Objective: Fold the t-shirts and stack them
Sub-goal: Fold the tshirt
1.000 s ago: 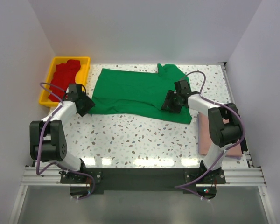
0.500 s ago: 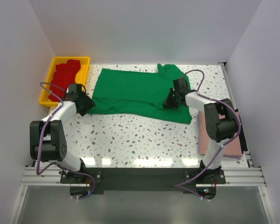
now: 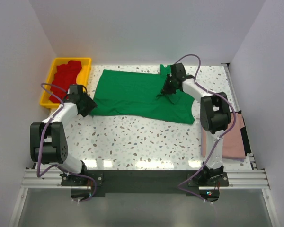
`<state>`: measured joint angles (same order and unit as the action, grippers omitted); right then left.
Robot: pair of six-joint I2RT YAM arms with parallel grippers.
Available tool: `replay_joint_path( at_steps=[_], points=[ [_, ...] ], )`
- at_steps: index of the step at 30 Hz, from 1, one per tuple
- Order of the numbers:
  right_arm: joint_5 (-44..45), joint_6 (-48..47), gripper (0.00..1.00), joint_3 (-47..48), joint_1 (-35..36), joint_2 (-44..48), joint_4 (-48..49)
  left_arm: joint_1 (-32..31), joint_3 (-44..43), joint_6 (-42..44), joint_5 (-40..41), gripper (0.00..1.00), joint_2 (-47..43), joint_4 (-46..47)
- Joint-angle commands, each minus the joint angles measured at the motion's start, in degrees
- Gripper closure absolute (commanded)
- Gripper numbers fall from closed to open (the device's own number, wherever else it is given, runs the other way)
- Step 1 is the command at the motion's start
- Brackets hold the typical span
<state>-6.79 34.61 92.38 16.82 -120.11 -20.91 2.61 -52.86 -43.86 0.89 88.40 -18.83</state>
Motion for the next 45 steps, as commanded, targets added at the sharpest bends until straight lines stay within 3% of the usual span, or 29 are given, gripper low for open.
replay_joint_path(
  at_steps=[1, 3, 4, 7, 9, 20, 23, 24, 28, 35, 45],
  points=[
    [0.63, -5.25, 0.75, 7.80, -0.03, -4.58, -5.89, 0.46, -0.31, 1.14, -0.62, 0.44, 0.54, 2.66],
    [1.16, -7.09, 0.62, 10.61, -0.03, -5.65, -6.69, 0.46, -0.23, 1.23, -1.94, 0.43, 0.46, 2.92],
    [1.34, -7.71, 0.51, 11.15, -0.03, -5.92, -7.04, 0.46, -0.31, 1.40, -2.03, 0.43, 0.46, 3.01],
    [2.82, -9.56, 0.34, 12.21, -0.03, -4.96, -7.83, 0.46, -0.14, 1.49, -2.11, 0.42, 0.37, 3.01],
    [4.49, -10.44, 0.32, 10.82, -0.03, -2.06, -7.83, 0.46, -0.14, 1.67, -2.03, 0.41, 0.28, 2.92],
    [11.36, -9.30, 0.33, -13.53, 0.06, 17.28, 0.07, 0.46, -0.22, 1.58, -2.56, 0.41, 0.54, 3.10],
    [12.32, -9.12, 0.47, -19.15, 0.23, 18.69, 0.34, 0.46, -0.22, 1.58, -2.47, 0.41, 0.28, 3.01],
    [13.02, -9.04, 0.58, -19.95, 0.32, 18.78, 0.77, 0.46, -0.22, 1.58, -2.55, 0.41, 0.28, 3.01],
    [13.20, -9.03, 0.75, -20.22, 0.76, 15.28, 0.78, 0.46, -0.05, 1.49, -2.73, 0.41, 0.37, 3.18],
    [13.64, -8.86, 0.73, -15.49, 1.20, 8.51, 1.40, 0.46, -0.05, 1.49, -2.64, 0.41, 0.28, 3.01],
    [18.12, -8.86, 0.64, -5.02, 1.02, 2.44, -1.68, 0.46, -0.31, 1.93, -2.38, 0.41, 0.11, 2.57]
  ],
)
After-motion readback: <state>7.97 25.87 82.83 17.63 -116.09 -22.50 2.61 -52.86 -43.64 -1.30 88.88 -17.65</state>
